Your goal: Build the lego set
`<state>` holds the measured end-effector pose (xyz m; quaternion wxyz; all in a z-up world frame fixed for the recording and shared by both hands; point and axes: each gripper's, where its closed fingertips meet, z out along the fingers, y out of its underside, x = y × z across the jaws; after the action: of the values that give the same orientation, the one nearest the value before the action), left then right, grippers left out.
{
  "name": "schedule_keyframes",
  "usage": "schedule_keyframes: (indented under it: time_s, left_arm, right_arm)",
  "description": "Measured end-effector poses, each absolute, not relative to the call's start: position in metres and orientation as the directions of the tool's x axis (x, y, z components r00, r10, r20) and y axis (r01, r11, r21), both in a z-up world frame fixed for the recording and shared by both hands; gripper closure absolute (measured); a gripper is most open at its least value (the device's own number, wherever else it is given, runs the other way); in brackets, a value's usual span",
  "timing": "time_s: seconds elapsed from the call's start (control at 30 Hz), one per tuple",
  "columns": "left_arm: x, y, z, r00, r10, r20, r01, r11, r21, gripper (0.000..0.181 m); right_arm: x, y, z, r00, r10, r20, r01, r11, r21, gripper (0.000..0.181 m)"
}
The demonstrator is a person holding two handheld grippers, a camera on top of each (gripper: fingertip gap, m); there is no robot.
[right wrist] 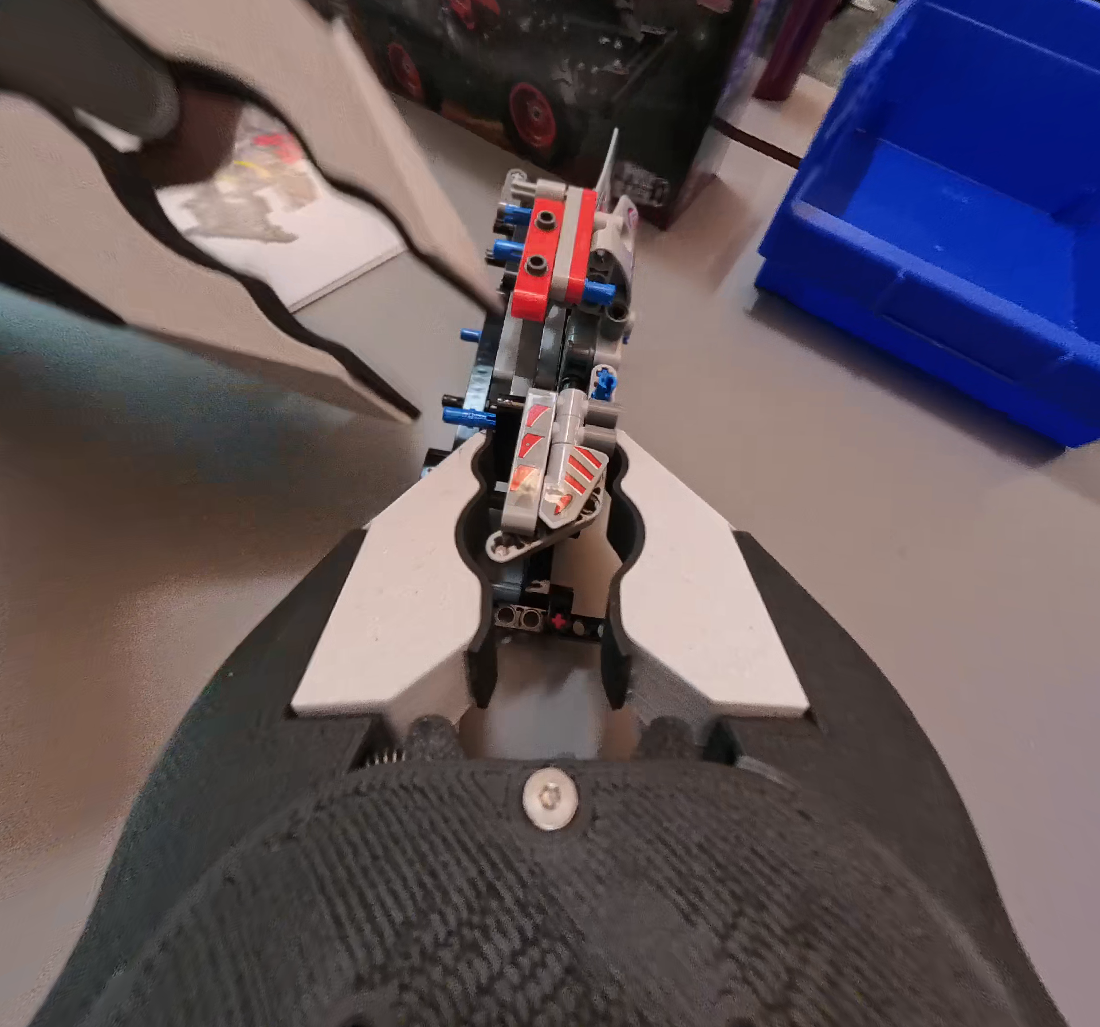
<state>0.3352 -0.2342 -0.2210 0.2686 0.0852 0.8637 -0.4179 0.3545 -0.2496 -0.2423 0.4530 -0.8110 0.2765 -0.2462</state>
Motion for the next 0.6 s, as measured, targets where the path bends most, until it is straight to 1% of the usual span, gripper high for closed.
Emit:
schedule_keyframes:
  time_s: [0.03, 0.13, 0.17, 0.2, 0.27, 0.3, 0.37, 0.43, 0.5, 0.6]
  left_arm:
    - [0.328, -0.234, -0.212, -0.830, -0.025, -0.557, 0.421, 0.626, -0.656, 0.147]
    - [0.302, -0.245, -0.185, -0.822, 0.127, -0.555, 0.522, 0.556, -0.647, 0.130]
    - [0.299, -0.248, -0.183, -0.819, 0.190, -0.541, 0.542, 0.566, -0.622, 0.120]
    - [0.302, -0.249, -0.186, -0.808, 0.251, -0.533, 0.563, 0.600, -0.569, 0.111]
    - [0.311, -0.249, -0.197, -0.766, 0.377, -0.520, 0.619, 0.650, -0.441, 0.102]
    - [0.314, -0.249, -0.201, -0.741, 0.433, -0.513, 0.651, 0.651, -0.391, 0.101]
    - [0.314, -0.249, -0.211, -0.719, 0.523, -0.458, 0.684, 0.648, -0.335, 0.104]
    - [0.312, -0.247, -0.223, -0.732, 0.568, -0.375, 0.676, 0.674, -0.299, 0.107]
    - [0.317, -0.245, -0.232, -0.726, 0.592, -0.351, 0.681, 0.691, -0.244, 0.109]
    - [0.320, -0.247, -0.239, -0.754, 0.578, -0.312, 0.652, 0.716, -0.248, 0.113]
  right_arm:
    - [0.350, -0.249, -0.242, 0.747, -0.648, 0.147, -0.212, -0.443, -0.871, 0.147]
    - [0.342, -0.247, -0.242, 0.785, -0.603, 0.140, -0.190, -0.451, -0.872, 0.147]
    - [0.340, -0.246, -0.242, 0.792, -0.593, 0.141, -0.184, -0.454, -0.872, 0.147]
    - [0.339, -0.245, -0.242, 0.799, -0.584, 0.142, -0.178, -0.456, -0.872, 0.147]
    - [0.334, -0.242, -0.242, 0.818, -0.558, 0.141, -0.164, -0.461, -0.872, 0.147]
    - [0.332, -0.240, -0.242, 0.827, -0.545, 0.140, -0.157, -0.463, -0.872, 0.147]
    - [0.330, -0.239, -0.242, 0.834, -0.533, 0.143, -0.148, -0.466, -0.872, 0.147]
    - [0.330, -0.239, -0.242, 0.834, -0.532, 0.145, -0.147, -0.467, -0.872, 0.148]
    - [0.329, -0.238, -0.242, 0.839, -0.524, 0.144, -0.143, -0.468, -0.872, 0.148]
    - [0.327, -0.237, -0.242, 0.850, -0.508, 0.141, -0.136, -0.470, -0.872, 0.147]
